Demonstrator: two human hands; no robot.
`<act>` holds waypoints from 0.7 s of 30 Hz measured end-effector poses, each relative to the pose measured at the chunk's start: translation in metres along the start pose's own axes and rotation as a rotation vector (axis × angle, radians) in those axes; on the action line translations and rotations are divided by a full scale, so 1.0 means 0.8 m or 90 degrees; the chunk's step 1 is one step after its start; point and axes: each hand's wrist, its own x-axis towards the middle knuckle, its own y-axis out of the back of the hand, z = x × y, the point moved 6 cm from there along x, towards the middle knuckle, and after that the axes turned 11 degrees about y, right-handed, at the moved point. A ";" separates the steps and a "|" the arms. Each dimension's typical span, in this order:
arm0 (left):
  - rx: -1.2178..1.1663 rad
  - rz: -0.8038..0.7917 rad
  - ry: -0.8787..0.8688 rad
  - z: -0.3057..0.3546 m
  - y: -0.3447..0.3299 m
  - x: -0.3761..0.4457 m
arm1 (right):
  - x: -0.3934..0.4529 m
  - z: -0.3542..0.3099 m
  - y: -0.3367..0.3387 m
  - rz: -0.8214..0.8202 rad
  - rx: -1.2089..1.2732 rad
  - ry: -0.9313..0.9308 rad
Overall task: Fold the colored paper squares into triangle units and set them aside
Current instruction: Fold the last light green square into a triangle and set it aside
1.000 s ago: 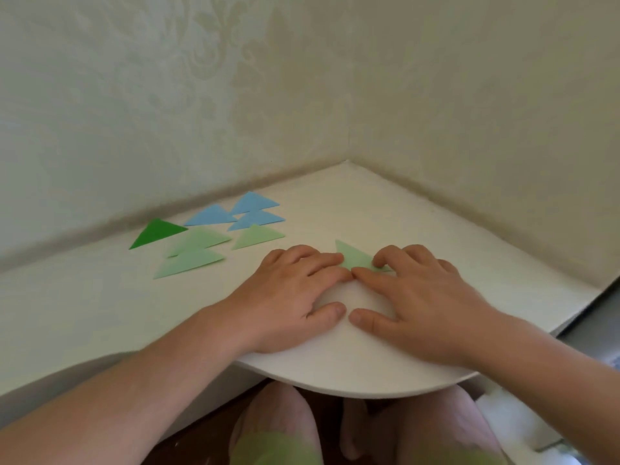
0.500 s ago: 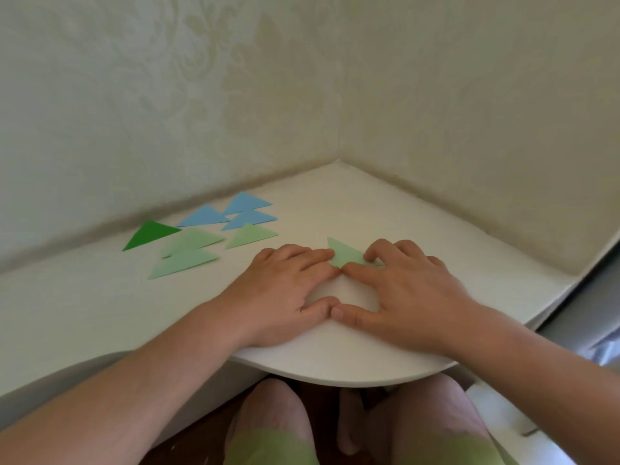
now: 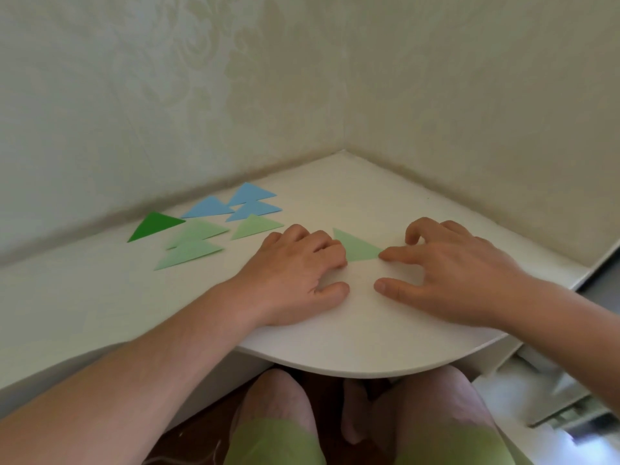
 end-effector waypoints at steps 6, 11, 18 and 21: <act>-0.036 0.011 -0.007 -0.003 -0.007 -0.007 | -0.012 0.018 0.004 -0.017 -0.056 -0.016; -0.063 0.003 0.038 0.009 -0.007 -0.011 | -0.005 0.004 0.000 0.062 -0.059 -0.012; -0.024 0.028 0.075 0.048 -0.003 -0.013 | 0.002 -0.012 -0.027 0.031 -0.004 0.066; 0.016 0.056 0.042 0.039 0.009 -0.007 | 0.004 -0.014 -0.024 0.026 -0.012 0.075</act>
